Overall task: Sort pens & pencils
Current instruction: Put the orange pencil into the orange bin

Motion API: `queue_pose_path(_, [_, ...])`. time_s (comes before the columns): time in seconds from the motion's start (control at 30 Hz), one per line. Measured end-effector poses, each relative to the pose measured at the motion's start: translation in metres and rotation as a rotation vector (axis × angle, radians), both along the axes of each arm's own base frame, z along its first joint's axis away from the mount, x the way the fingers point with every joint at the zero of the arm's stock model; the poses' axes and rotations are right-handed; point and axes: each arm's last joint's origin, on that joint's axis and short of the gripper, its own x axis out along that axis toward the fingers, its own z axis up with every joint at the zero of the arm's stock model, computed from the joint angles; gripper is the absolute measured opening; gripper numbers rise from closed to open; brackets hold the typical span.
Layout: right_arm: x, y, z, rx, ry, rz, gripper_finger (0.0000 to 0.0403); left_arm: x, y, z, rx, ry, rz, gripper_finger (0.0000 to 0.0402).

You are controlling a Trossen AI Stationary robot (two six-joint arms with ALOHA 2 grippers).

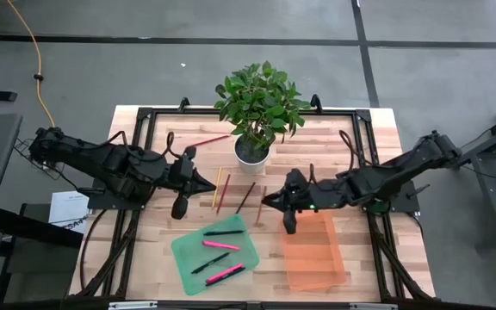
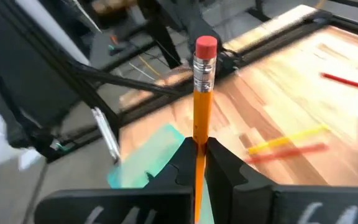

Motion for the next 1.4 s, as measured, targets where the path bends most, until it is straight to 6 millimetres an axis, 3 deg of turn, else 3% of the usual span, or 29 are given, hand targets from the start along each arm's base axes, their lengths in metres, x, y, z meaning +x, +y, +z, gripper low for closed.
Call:
queue_pose_path(0.4, [-0.046,0.018,-0.002,0.040,0.156,-0.072,0.0000,-0.001,0.000,0.000,-0.002,0.007,0.000,0.0000])
queue_pose_path(0.97, [-0.092,0.054,-0.021,0.309,0.380,-0.145,0.0000,-0.002,0.000,-0.002,-0.006,0.030,0.001,0.0000])
queue_pose_path(1.4, [-0.083,0.073,-0.052,0.326,0.588,-0.139,0.0000,-0.002,0.000,-0.003,-0.018,0.034,0.011,0.0000])
